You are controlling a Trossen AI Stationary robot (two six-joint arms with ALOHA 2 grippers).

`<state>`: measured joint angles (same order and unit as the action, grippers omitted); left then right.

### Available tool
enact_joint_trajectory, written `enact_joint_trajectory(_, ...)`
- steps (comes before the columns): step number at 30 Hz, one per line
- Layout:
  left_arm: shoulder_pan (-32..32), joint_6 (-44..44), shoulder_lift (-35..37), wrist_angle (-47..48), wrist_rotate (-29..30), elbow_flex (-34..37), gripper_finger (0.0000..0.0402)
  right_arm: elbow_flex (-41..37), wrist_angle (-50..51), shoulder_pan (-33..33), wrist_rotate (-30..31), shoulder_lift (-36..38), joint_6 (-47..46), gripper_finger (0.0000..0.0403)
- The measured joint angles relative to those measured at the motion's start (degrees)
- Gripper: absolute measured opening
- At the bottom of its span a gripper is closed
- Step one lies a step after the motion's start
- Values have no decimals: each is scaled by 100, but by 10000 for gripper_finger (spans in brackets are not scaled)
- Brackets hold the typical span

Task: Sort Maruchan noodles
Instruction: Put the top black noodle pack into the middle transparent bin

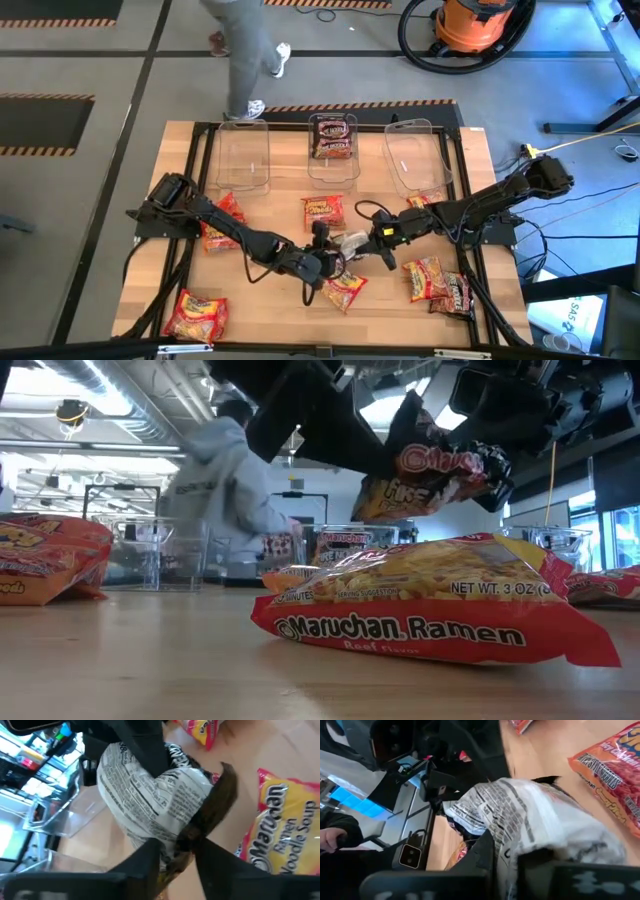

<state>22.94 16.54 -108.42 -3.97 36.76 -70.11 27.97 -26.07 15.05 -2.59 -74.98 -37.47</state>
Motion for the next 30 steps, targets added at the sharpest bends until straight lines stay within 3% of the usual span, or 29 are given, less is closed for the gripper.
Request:
enact_joint_trajectory(4,0,-224,0,1,-77,-2,22,0,-57,-2,69,-2,49,27)
enact_joint_trajectory(6,-9,-383,3,69,-77,-12,8,2,-110,-4,158,-2,122,51)
enact_joint_trajectory(11,-33,-1065,107,633,-51,-59,2,27,28,-82,73,133,749,137)
enact_joint_trajectory(15,-33,-1887,450,1612,-174,-54,0,34,905,-395,-426,674,1041,196)
enact_joint_trajectory(18,-44,-2300,793,2141,-245,-44,0,33,1742,-686,-954,1168,1114,224)
enact_joint_trajectory(22,-237,-2925,1129,2652,-868,-44,0,26,2444,-963,-1252,1596,1105,239)
enact_joint_trajectory(25,-403,-3372,1207,2930,-1139,-44,0,17,2163,-837,-465,1591,1413,241)
enact_joint_trajectory(28,-514,-3600,1203,3080,-1143,-36,0,-23,1302,-459,662,1324,2147,241)
enact_joint_trajectory(30,-599,-3737,1157,3079,-1206,-35,0,-33,706,-239,1018,1132,2755,241)
